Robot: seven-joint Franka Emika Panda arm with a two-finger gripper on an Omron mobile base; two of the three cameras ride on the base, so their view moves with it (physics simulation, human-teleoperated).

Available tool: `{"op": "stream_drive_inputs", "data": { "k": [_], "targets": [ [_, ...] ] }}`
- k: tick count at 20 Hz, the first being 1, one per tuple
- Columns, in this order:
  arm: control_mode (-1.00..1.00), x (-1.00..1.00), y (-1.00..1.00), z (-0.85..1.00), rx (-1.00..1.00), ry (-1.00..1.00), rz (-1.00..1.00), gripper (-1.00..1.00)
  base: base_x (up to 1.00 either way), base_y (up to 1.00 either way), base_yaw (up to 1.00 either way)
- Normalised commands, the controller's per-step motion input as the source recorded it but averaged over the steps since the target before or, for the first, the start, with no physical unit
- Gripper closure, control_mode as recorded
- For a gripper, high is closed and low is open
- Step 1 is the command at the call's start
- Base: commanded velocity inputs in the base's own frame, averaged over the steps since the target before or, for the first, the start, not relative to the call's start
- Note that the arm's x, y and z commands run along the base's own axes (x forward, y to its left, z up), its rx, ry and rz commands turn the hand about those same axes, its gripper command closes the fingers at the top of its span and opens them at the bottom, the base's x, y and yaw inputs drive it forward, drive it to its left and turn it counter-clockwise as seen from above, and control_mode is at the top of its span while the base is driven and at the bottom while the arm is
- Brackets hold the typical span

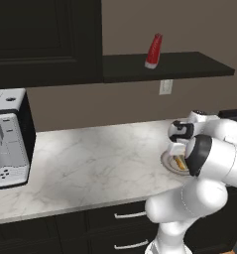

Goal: Move the hot dog bun to the plate on the dining table and place the condiment next to that plate. Then navigate to the fridge and take the sausage and place it on the plate as well.

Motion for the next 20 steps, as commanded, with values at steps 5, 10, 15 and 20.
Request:
{"op": "stream_drive_inputs", "data": {
  "k": [5, 10, 15, 20],
  "targets": [
    [-1.0, 0.12, 0.13, -0.41, 0.0, 0.01, 0.0, -1.0, 0.0, 0.0, 0.0],
    [-1.0, 0.26, 0.02, -0.38, 0.0, 0.0, 0.0, -1.0, 0.0, 0.0, 0.0],
    [-1.0, 0.21, 0.0, -0.32, 0.0, 0.0, 0.0, 1.0, 0.0, 0.0, 0.0],
    [-1.0, -0.21, 0.0, 0.41, 0.03, -0.1, -0.05, 1.0, 0.0, 0.0, 0.0]
  ]
}}
